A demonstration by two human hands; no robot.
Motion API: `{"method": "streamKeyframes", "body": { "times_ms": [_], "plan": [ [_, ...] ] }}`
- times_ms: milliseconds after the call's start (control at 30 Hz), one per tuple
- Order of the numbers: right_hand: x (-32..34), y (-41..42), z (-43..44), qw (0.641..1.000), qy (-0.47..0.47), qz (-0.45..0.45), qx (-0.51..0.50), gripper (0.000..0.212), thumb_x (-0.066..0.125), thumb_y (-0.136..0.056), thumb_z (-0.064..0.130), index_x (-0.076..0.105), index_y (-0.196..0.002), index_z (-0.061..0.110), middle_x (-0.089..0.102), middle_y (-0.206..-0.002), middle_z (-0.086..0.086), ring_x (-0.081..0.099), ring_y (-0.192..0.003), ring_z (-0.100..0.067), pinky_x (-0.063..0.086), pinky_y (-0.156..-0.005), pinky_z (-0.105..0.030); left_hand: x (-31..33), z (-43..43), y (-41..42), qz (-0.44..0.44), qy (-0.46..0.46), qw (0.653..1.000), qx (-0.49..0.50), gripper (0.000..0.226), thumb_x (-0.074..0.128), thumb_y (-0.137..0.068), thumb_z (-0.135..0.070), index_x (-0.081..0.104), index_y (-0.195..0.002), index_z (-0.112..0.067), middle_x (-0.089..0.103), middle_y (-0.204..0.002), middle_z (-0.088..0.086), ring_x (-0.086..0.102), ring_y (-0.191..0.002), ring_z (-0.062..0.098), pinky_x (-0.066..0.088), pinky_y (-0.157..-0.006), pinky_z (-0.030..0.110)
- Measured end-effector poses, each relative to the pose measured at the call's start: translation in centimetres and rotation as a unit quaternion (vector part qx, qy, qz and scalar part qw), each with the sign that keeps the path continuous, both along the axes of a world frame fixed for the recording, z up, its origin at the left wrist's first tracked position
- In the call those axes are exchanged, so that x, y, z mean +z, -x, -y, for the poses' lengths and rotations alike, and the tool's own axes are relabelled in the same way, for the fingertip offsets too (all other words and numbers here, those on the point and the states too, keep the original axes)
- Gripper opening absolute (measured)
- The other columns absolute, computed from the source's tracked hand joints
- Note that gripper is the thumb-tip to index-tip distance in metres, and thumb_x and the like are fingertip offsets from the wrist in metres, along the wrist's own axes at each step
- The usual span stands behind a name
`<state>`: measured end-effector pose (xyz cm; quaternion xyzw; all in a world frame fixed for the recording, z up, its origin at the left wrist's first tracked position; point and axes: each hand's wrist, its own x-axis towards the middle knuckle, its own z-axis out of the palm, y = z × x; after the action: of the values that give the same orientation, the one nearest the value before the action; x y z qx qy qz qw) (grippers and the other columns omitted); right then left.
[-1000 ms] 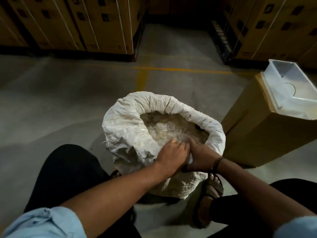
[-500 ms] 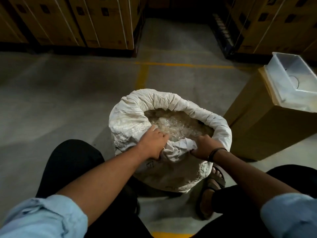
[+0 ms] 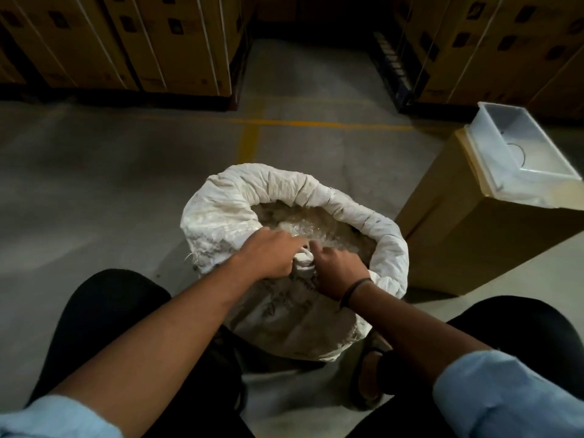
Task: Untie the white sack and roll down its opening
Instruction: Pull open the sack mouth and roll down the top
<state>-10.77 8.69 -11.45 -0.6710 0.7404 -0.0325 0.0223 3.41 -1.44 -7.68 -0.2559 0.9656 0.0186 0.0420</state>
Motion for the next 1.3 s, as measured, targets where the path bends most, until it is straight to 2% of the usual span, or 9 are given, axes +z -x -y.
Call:
{"method": "streamKeyframes", "body": {
  "times_ms": [133,233,333,433,600,767,933,1133,1300],
  "plan": [
    [-1.4,-1.1,-0.2,0.99,0.089,-0.101,0.036,0.024,0.05,-0.081,0.019,0.057,-0.102,0.011,0.062,-0.076,-0.006,0.063,-0.05,-0.031,0.038,-0.039,-0.03,0.3,2.0,-0.2,0.101,-0.272,0.957,0.027,0.084,0.073,-0.077,-0.062,0.042,-0.147,-0.027,0.057,-0.141,-0.001,0.056,-0.125,0.022,0.043,-0.104,0.034],
    [-0.9,-1.9,0.2,0.997,0.056,-0.052,-0.019,0.034,0.056,-0.085,0.028,0.049,-0.115,0.012,0.066,-0.089,-0.008,0.068,-0.066,-0.033,0.041,-0.05,-0.034,0.6,2.8,-0.1,0.088,-0.325,0.941,0.021,0.061,0.069,-0.078,-0.069,0.062,-0.118,-0.024,0.069,-0.117,-0.003,0.063,-0.105,0.02,0.048,-0.092,0.032],
    [-0.1,-1.8,1.3,0.986,-0.077,0.134,-0.061,0.071,0.064,-0.073,0.059,0.041,-0.126,0.018,0.068,-0.109,-0.006,0.066,-0.095,-0.032,0.05,-0.078,-0.04,0.6,3.0,0.1,0.108,-0.266,0.958,-0.011,0.028,0.066,-0.094,-0.037,0.061,-0.114,-0.018,0.067,-0.116,0.005,0.061,-0.107,0.026,0.046,-0.086,0.031],
    [0.9,-0.2,2.1,0.911,-0.194,0.354,-0.084,0.066,0.08,-0.058,0.059,0.063,-0.112,0.025,0.07,-0.108,0.003,0.064,-0.099,-0.02,0.052,-0.09,-0.04,0.2,2.0,-0.1,0.137,-0.104,0.984,-0.039,0.046,0.057,-0.091,-0.017,0.046,-0.136,-0.012,0.051,-0.142,0.009,0.045,-0.131,0.028,0.036,-0.107,0.039],
    [1.1,-0.9,0.8,0.954,-0.191,0.223,-0.053,0.042,0.073,-0.078,0.041,0.065,-0.112,0.016,0.068,-0.113,-0.007,0.062,-0.104,-0.026,0.048,-0.086,-0.032,-1.4,-0.9,-0.6,0.114,0.039,0.988,-0.094,0.054,0.056,-0.083,-0.016,0.039,-0.134,-0.008,0.045,-0.137,0.014,0.038,-0.126,0.031,0.03,-0.109,0.038],
    [0.8,-2.1,-0.1,0.968,-0.115,0.219,-0.047,0.033,0.063,-0.081,0.024,0.063,-0.112,0.016,0.066,-0.115,-0.013,0.063,-0.107,-0.034,0.05,-0.087,-0.036,-1.9,1.1,-0.5,0.171,-0.077,0.981,-0.046,0.099,0.069,-0.063,-0.071,0.036,-0.143,-0.023,0.039,-0.149,0.003,0.033,-0.138,0.029,0.022,-0.115,0.04],
    [0.8,-3.4,-0.6,0.96,-0.12,0.231,-0.104,0.051,0.064,-0.08,0.033,0.043,-0.127,0.03,0.063,-0.119,-0.008,0.063,-0.106,-0.032,0.053,-0.089,-0.042,-0.6,2.2,-0.5,0.118,-0.07,0.99,-0.018,0.046,0.068,-0.075,-0.055,0.064,-0.116,-0.035,0.071,-0.113,-0.004,0.066,-0.107,0.021,0.049,-0.088,0.031],
    [1.6,-1.0,1.6,0.922,-0.234,0.307,-0.045,0.125,0.088,-0.061,0.041,0.008,-0.154,0.02,0.035,-0.153,-0.007,0.04,-0.136,-0.025,0.035,-0.113,-0.036,-1.7,0.1,0.2,0.059,0.084,0.986,-0.134,0.007,0.069,-0.074,-0.018,0.073,-0.08,-0.017,0.072,-0.078,0.002,0.07,-0.077,0.025,0.052,-0.071,0.034],
    [0.0,-3.5,2.5,0.928,-0.235,0.285,-0.043,0.109,0.082,-0.063,0.045,0.024,-0.15,0.014,0.051,-0.141,-0.012,0.053,-0.126,-0.026,0.043,-0.107,-0.041,0.1,0.0,-0.4,0.143,-0.038,0.989,0.012,0.039,0.068,-0.077,-0.039,0.068,-0.112,-0.022,0.056,-0.129,0.008,0.045,-0.127,0.029,0.028,-0.108,0.043]
  ]
}}
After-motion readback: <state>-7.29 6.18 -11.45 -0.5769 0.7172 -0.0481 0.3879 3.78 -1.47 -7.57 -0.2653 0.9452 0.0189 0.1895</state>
